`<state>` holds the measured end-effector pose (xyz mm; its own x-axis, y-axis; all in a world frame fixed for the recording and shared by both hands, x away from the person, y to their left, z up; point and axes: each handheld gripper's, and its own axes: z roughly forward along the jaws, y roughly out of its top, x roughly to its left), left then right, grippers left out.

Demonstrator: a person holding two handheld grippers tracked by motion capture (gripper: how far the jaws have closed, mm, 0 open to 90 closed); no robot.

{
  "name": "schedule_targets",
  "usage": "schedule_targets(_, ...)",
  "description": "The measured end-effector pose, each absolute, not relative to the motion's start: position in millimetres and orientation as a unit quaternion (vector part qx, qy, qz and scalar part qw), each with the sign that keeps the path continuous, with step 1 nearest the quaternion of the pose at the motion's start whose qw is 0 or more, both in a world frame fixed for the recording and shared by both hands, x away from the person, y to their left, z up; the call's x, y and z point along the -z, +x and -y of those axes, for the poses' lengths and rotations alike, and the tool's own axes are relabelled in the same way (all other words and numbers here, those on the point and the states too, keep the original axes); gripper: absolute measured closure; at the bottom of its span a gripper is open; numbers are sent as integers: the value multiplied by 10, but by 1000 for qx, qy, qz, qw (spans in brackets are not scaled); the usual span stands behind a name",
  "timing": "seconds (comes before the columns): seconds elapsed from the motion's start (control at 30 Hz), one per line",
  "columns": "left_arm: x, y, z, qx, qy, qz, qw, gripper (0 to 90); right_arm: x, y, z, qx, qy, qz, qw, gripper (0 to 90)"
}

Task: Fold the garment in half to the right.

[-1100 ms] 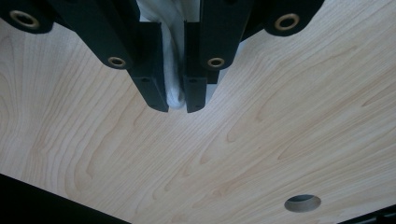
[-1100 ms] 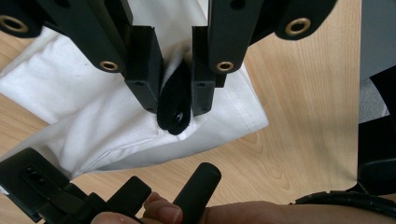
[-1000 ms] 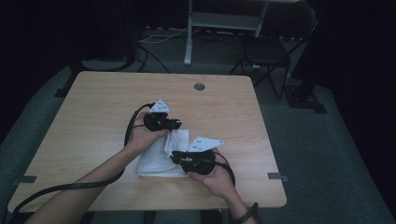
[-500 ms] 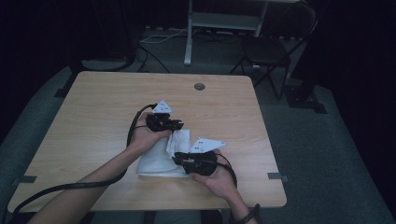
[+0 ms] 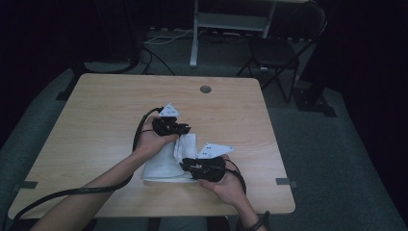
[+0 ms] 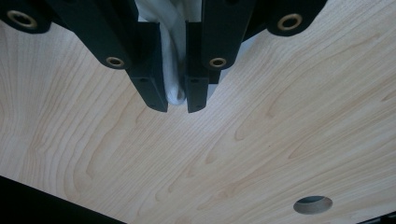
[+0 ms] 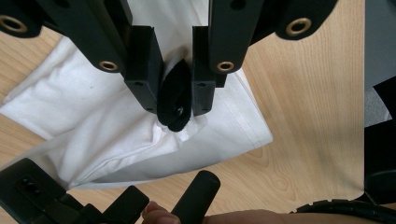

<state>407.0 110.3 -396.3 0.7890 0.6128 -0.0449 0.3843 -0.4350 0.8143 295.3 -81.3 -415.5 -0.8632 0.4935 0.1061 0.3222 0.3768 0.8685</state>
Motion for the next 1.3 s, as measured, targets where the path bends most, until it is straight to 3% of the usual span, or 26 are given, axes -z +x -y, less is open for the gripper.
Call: schedule_targets(1.3, 4017, 4080, -1033, -127, 839, -297, 438, 785, 4251, 2947, 916, -486, 258, -832, 78, 753)
